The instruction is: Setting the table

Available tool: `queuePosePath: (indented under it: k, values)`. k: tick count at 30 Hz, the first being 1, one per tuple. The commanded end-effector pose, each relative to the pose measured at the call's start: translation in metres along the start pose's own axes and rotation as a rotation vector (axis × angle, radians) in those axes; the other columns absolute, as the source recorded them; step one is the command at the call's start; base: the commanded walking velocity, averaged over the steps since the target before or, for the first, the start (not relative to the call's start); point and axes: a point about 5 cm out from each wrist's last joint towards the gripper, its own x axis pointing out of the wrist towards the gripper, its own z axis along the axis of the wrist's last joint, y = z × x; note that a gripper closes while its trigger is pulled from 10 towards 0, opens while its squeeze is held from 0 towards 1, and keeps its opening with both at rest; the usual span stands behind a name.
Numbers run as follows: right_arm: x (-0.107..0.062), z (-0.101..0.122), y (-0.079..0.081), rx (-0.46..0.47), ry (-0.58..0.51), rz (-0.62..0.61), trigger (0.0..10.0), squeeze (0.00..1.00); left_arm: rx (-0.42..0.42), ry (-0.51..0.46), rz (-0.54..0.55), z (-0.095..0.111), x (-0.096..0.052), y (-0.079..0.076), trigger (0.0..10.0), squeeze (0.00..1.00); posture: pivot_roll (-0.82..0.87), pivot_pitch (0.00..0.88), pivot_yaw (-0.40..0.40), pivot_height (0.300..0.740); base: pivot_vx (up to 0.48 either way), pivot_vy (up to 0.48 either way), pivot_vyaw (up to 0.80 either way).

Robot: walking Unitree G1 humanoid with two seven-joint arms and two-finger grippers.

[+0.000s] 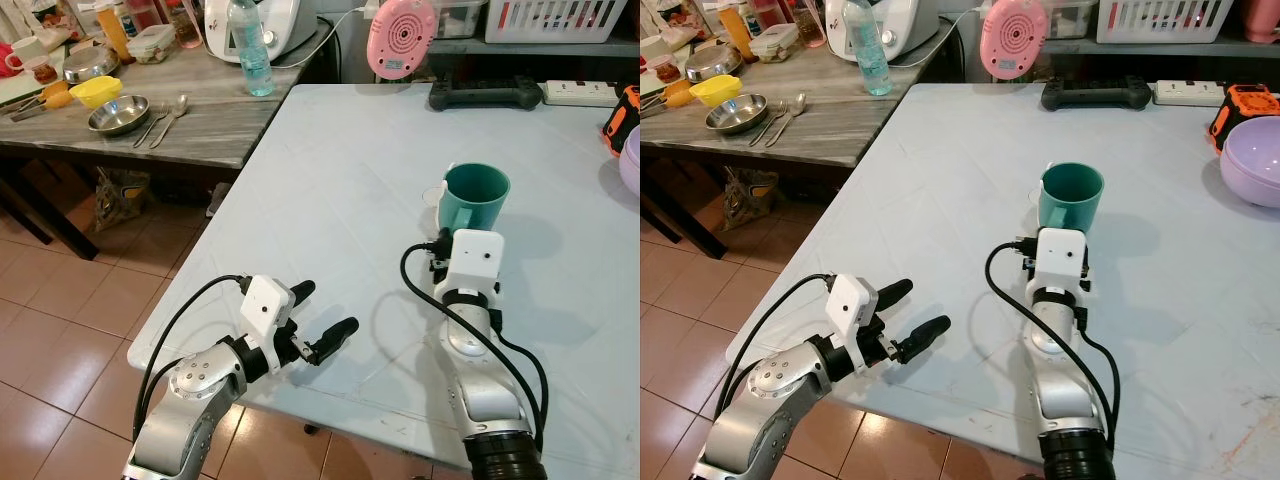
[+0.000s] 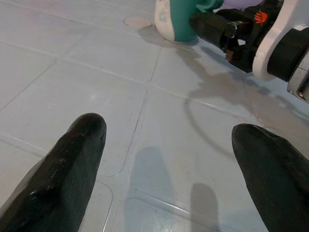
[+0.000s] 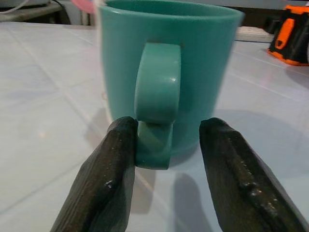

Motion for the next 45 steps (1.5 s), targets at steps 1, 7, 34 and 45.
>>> queuePosePath:
  k: [1,7,34,45]
  values:
    - [0.0,0.005,-0.005,0.006,-0.029,-0.021,0.0,0.0,0.006,0.009,-0.004,0.001,-0.002,0.001,10.0,0.0,-0.1,0.12,0.158,0.74,0.0,0.0,0.0]
    - [0.003,0.005,-0.016,-0.013,-0.04,-0.047,0.4,0.0,0.005,0.014,-0.006,0.0,-0.002,0.001,10.0,0.0,-0.11,0.122,0.159,0.74,0.0,0.0,0.0]
    - [0.007,0.02,-0.005,-0.008,-0.125,0.173,10.0,1.0,0.005,0.026,0.014,-0.003,-0.001,0.003,10.0,0.0,-0.11,0.111,0.142,0.74,0.0,0.0,0.0]
    - [-0.005,0.011,0.004,0.012,-0.096,0.25,10.0,1.0,0.008,0.03,0.02,-0.003,0.0,0.003,10.0,0.0,-0.1,0.112,0.143,0.74,0.0,0.0,0.0]
